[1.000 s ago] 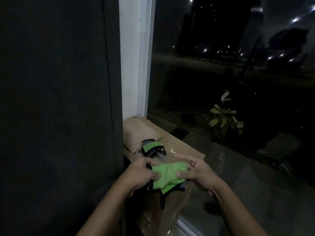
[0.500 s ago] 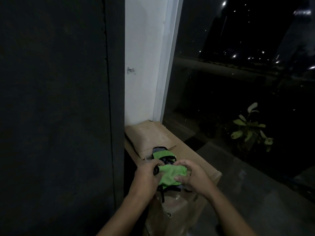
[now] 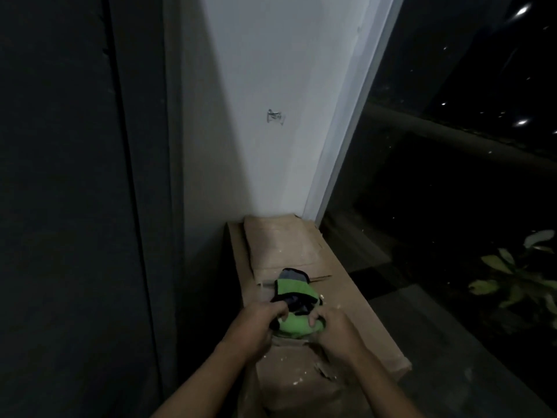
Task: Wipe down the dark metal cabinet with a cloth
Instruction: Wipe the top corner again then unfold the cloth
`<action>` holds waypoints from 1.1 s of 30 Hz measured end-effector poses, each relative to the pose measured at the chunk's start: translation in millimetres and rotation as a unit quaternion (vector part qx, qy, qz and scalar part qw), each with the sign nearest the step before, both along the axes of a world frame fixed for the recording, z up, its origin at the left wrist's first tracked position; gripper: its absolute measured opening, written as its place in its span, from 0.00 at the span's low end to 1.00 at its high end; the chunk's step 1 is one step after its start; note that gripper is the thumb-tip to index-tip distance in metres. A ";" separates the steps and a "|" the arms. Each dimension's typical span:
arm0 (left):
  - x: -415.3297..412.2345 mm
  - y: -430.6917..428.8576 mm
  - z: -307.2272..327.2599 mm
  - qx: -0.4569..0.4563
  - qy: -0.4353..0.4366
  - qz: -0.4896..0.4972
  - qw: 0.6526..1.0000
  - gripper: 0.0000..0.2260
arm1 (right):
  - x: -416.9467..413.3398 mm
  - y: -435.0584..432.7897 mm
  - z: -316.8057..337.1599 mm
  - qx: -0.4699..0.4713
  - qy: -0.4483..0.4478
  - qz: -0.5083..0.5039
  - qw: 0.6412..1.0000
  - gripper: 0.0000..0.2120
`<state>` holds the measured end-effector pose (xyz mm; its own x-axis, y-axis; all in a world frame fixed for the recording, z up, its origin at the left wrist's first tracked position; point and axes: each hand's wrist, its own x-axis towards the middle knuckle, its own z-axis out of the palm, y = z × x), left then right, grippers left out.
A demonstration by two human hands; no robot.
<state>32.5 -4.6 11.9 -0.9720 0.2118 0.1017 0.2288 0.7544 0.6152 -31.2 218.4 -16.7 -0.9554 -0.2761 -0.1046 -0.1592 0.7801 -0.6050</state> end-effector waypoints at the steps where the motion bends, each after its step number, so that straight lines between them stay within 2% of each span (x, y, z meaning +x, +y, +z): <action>1: -0.9 0.4 0.3 -0.014 -0.004 -0.003 1.000 0.11 | -5.2 2.3 1.8 0.003 -0.019 0.008 1.000 0.11; 5: -6.8 9.2 9.5 -0.005 -0.051 0.002 0.999 0.12 | -28.8 -1.4 23.6 -0.006 -0.084 0.059 0.995 0.06; 8: -9.3 20.7 9.8 -0.021 -0.061 0.026 0.998 0.10 | -44.1 -12.4 40.9 -0.021 -0.016 -0.001 1.000 0.02; 9: -9.9 24.0 5.4 -0.031 -0.047 0.034 0.998 0.09 | -46.5 -16.9 47.6 0.005 0.030 -0.040 0.999 0.04; 11: -10.3 26.9 -6.0 -0.057 -0.023 0.059 0.996 0.12 | -50.5 -25.1 53.4 0.103 0.091 -0.092 0.986 0.17; 13: -9.3 25.8 -16.1 -0.054 -0.021 0.072 0.996 0.11 | -53.5 -32.7 53.0 0.139 0.085 -0.080 0.983 0.24; 17: -5.1 21.5 -25.6 -0.015 -0.066 0.065 0.996 0.09 | -59.3 -38.2 35.3 0.132 0.036 -0.008 0.991 0.19; 23: -1.2 22.3 -22.2 -0.026 -0.115 0.087 0.989 0.10 | -43.6 -42.1 25.3 0.119 0.049 0.054 0.990 0.11; 26: 3.3 21.4 -18.2 0.025 -0.107 0.119 0.987 0.11 | -35.6 -42.2 23.2 0.126 0.064 0.065 0.988 0.14; 28: 11.9 17.3 -10.0 0.072 -0.109 0.146 0.981 0.19 | -28.3 -42.2 25.8 0.124 0.068 0.064 0.988 0.15; 31: 30.7 6.0 5.7 0.107 -0.108 0.169 0.974 0.21 | -9.3 -45.9 34.0 0.144 0.111 0.059 0.981 0.09; 33: 47.1 -5.4 18.4 0.113 -0.096 0.176 0.973 0.20 | 8.2 -53.4 43.6 0.136 0.142 0.051 0.979 0.08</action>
